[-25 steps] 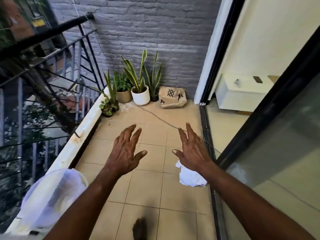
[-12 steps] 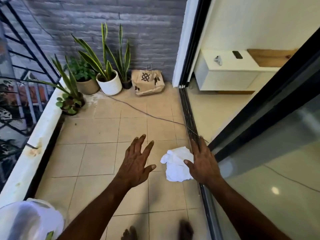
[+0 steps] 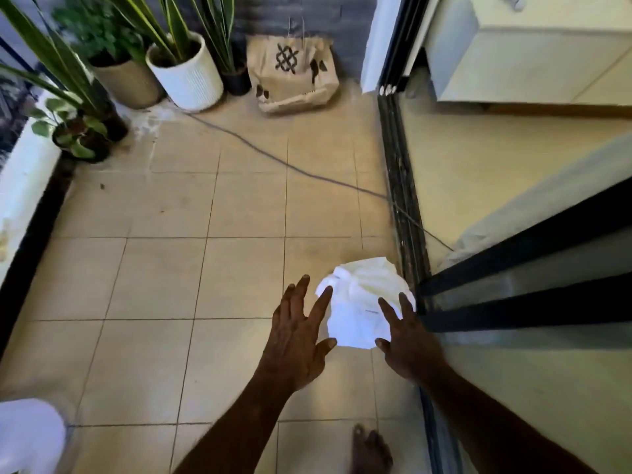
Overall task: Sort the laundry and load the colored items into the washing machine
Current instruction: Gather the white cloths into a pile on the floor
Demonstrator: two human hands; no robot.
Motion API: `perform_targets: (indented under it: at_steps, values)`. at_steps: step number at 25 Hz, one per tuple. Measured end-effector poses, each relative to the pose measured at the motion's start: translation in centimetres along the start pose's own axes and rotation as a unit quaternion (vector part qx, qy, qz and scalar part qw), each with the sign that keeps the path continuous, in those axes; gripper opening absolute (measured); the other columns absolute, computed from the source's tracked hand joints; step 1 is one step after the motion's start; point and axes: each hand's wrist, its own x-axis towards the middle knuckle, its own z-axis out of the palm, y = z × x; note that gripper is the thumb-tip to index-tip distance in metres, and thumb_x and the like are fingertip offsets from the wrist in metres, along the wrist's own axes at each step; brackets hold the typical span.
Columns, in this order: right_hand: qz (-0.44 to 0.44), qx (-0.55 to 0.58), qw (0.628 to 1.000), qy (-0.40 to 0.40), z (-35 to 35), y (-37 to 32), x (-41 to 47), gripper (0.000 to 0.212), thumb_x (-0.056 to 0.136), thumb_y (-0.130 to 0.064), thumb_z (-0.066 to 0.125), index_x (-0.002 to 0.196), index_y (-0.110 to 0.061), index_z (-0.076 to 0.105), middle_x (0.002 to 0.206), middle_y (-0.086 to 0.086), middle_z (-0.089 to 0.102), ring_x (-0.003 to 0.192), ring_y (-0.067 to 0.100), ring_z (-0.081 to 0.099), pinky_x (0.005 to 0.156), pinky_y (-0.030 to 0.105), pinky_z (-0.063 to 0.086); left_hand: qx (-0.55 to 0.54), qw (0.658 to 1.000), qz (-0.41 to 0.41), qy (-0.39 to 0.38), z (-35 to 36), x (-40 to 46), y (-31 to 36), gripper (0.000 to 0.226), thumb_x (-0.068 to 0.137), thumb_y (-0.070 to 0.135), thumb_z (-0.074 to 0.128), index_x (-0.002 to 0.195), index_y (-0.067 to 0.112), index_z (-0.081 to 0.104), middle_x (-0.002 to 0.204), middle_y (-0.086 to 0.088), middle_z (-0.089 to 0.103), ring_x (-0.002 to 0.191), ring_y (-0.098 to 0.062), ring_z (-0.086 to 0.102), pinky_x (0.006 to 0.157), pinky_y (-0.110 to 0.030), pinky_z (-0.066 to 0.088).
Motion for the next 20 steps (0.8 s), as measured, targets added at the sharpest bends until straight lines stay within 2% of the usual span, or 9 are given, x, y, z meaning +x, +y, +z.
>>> perform_targets:
  at_steps: [4, 6, 8, 10, 12, 14, 16, 18, 20]
  values:
    - [-0.035, -0.001, 0.999, -0.04, 9.0, 2.5, 8.8, 0.099, 0.093, -0.049, 0.064, 0.161, -0.033, -0.006, 0.17, 0.01, -0.012, 0.153, 0.036, 0.024, 0.118, 0.047, 0.036, 0.045, 0.997, -0.012, -0.064, 10.2, 3.3, -6.2, 0.096, 0.089, 0.056, 0.058, 0.161, 0.03, 0.002, 0.168, -0.014, -0.007, 0.154, -0.04, 0.007, 0.119, -0.053, 0.029]
    - [-0.025, -0.007, 0.999, -0.022, 12.4, 3.6, 13.2, 0.1, 0.094, -0.048, 0.063, 0.162, -0.027, -0.007, 0.17, 0.014, -0.011, 0.15, 0.039, 0.029, 0.114, 0.046, 0.039, 0.072, 0.994, -0.006, -0.08, 14.2, 5.2, -9.0, 0.098, 0.089, 0.053, 0.062, 0.161, 0.028, 0.0, 0.168, -0.015, -0.01, 0.154, -0.04, 0.004, 0.12, -0.052, 0.027]
    - [0.022, 0.01, 1.0, 0.012, 14.7, 4.9, 16.8, 0.096, 0.095, -0.048, 0.061, 0.163, -0.021, -0.001, 0.17, 0.019, -0.001, 0.144, 0.043, 0.036, 0.11, 0.048, 0.039, 0.082, 0.993, 0.003, -0.081, 17.1, 6.7, -10.6, 0.098, 0.089, 0.051, 0.064, 0.161, 0.027, 0.002, 0.168, -0.017, -0.008, 0.154, -0.041, 0.005, 0.119, -0.052, 0.027]
    - [0.059, 0.017, 0.997, 0.05, 16.5, 6.3, 19.6, 0.081, 0.095, -0.046, 0.062, 0.158, -0.014, 0.023, 0.162, 0.025, 0.024, 0.134, 0.045, 0.047, 0.105, 0.05, 0.04, 0.073, 0.994, 0.009, -0.081, 20.1, 7.5, -11.7, 0.099, 0.088, 0.048, 0.067, 0.161, 0.026, 0.004, 0.167, -0.02, -0.004, 0.153, -0.043, 0.008, 0.117, -0.053, 0.029]
    - [0.042, -0.016, 0.995, 0.094, 17.4, 7.0, 20.9, 0.047, 0.095, -0.039, 0.06, 0.13, -0.008, 0.058, 0.133, 0.024, 0.058, 0.115, 0.043, 0.059, 0.099, 0.05, 0.044, 0.046, 0.995, 0.006, -0.086, 22.4, 7.3, -12.1, 0.099, 0.088, 0.047, 0.068, 0.161, 0.025, 0.006, 0.166, -0.022, 0.0, 0.152, -0.042, 0.012, 0.115, -0.054, 0.032]
    - [0.018, -0.021, 0.991, 0.133, 17.5, 6.3, 20.6, 0.029, 0.096, -0.032, 0.057, 0.102, -0.007, 0.07, 0.107, 0.021, 0.07, 0.102, 0.042, 0.064, 0.092, 0.048, 0.045, 0.019, 0.995, 0.003, -0.094, 23.8, 7.0, -12.2, 0.1, 0.088, 0.047, 0.069, 0.161, 0.025, 0.005, 0.165, -0.022, 0.0, 0.152, -0.04, 0.012, 0.116, -0.055, 0.034]
    - [-0.035, 0.046, 0.975, 0.213, 17.0, 3.5, 19.0, 0.026, 0.092, -0.029, 0.063, 0.086, -0.006, 0.072, 0.089, 0.019, 0.073, 0.086, 0.041, 0.068, 0.082, 0.046, 0.046, -0.021, 0.996, 0.001, -0.089, 23.8, 7.0, -12.0, 0.105, 0.085, 0.049, 0.071, 0.162, 0.023, 0.003, 0.165, -0.021, -0.003, 0.153, -0.039, 0.009, 0.117, -0.055, 0.032]
    - [-0.156, 0.13, 0.935, 0.291, 16.2, -0.9, 16.9, 0.023, 0.091, -0.026, 0.07, 0.075, -0.009, 0.068, 0.073, 0.013, 0.067, 0.069, 0.036, 0.064, 0.069, 0.041, 0.045, -0.09, 0.995, 0.003, -0.038, 22.9, 7.8, -11.5, 0.113, 0.079, 0.046, 0.079, 0.161, 0.016, 0.008, 0.166, -0.019, -0.001, 0.154, -0.037, 0.01, 0.116, -0.049, 0.031]
    - [-0.287, 0.246, 0.884, 0.275, 15.2, -5.3, 15.6, 0.027, 0.094, -0.025, 0.069, 0.072, -0.009, 0.065, 0.07, 0.007, 0.062, 0.064, 0.028, 0.059, 0.061, 0.038, 0.045, -0.15, 0.987, -0.005, 0.052, 21.6, 8.3, -11.7, 0.103, 0.075, 0.028, 0.083, 0.157, 0.008, 0.024, 0.162, -0.017, 0.02, 0.147, -0.036, 0.031, 0.111, -0.045, 0.041]
